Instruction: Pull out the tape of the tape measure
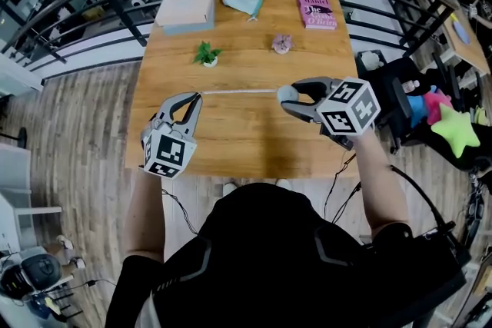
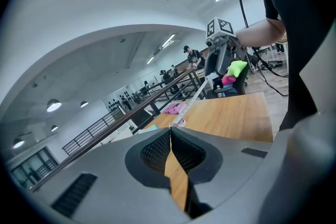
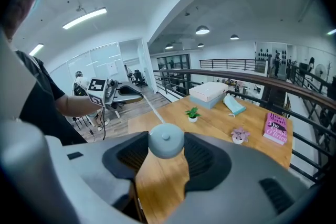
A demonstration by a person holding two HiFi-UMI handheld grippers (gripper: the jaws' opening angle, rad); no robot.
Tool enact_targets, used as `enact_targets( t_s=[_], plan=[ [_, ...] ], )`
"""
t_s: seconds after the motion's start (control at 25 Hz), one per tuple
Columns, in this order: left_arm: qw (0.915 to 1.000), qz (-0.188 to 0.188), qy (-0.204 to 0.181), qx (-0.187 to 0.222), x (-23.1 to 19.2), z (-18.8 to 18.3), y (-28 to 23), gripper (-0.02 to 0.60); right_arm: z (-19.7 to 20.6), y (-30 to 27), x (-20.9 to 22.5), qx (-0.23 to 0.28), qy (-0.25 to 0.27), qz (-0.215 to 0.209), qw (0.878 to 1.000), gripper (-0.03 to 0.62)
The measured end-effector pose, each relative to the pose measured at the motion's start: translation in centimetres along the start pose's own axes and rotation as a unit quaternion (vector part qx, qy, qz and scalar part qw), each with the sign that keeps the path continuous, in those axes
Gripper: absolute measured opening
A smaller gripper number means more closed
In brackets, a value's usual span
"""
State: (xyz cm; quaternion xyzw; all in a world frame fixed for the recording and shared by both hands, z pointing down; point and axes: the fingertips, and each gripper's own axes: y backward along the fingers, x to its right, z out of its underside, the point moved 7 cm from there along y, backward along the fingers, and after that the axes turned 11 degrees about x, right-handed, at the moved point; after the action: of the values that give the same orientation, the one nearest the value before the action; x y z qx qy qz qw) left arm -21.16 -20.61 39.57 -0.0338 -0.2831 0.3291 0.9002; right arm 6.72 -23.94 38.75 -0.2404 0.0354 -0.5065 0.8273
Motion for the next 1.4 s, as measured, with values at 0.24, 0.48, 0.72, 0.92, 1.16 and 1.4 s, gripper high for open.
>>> enact_targets(
  t_s=[0.24,0.48,0.72,0.92,1.16,1.4],
  plan=[
    [0.9999,-0.007,0.006,-0.006,-0.9,0.5,1.2,0.032,-0.4,-0.1,-0.3,0.013,-0.004,-0.012,1.000,0.223],
    [0.9989,-0.034,0.028,-0.015,-2.9,1.7,2.7,0.032,-0.1,1.0,0.6,0.014,-0.009,0.011,1.000,0.223],
    [0.9989,-0.033,0.022,-0.023,-3.2,2.3,3.0,0.032,-0.2,1.8,0.7,0.022,-0.011,0.011,1.000,0.223],
    [0.9980,-0.045,0.030,-0.031,-3.9,3.1,3.7,0.032,0.0,2.7,1.5,0.024,-0.014,0.029,0.999,0.223],
    [0.9981,-0.044,0.032,-0.028,-3.8,3.0,3.6,0.032,0.0,2.8,1.6,0.019,-0.013,0.028,0.999,0.222],
    [0.9989,-0.033,0.027,-0.018,-2.8,2.1,2.5,0.032,-0.1,2.1,1.3,0.016,-0.006,0.020,1.000,0.224]
  ],
)
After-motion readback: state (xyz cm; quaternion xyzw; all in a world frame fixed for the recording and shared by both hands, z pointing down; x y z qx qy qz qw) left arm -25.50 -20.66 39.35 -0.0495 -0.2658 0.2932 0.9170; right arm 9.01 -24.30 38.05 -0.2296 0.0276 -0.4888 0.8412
